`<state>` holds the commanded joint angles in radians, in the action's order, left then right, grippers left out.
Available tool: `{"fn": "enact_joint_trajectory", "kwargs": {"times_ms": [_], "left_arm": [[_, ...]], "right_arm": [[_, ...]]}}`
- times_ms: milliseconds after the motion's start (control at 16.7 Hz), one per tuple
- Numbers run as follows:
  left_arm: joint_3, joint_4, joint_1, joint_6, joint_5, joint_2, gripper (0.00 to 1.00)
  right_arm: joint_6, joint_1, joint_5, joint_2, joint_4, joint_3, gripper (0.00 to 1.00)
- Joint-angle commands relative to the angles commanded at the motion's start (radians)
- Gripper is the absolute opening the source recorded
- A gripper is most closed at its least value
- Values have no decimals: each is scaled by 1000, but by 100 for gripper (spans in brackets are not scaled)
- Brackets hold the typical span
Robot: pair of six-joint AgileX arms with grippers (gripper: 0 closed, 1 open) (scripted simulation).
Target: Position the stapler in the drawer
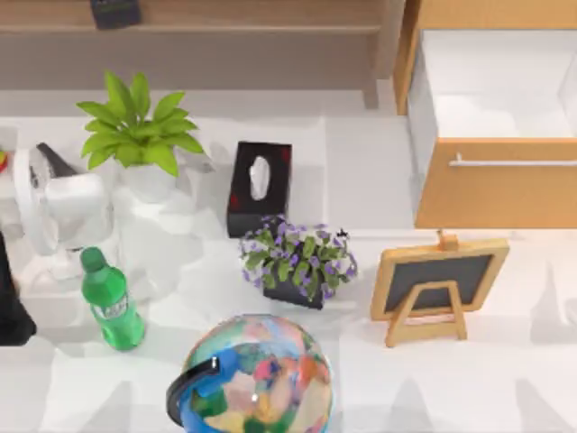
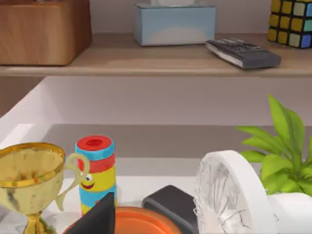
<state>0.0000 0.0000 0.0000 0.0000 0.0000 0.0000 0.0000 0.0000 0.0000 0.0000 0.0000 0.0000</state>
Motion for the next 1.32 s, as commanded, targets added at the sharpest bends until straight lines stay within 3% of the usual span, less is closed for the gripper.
{"fn": "enact_joint_trajectory", "kwargs": {"times_ms": [420,1020,1320], "left_arm": [[0,0,0,0,0,0,100],[0,0,0,0,0,0,100],[0,0,0,0,0,0,100]], "right_arm": [[-67,-42,0,165,-159,128,100],[-250,-158,-1,988,-774,504,100],[-323,-203,-2,1216,-975,648,100]]}}
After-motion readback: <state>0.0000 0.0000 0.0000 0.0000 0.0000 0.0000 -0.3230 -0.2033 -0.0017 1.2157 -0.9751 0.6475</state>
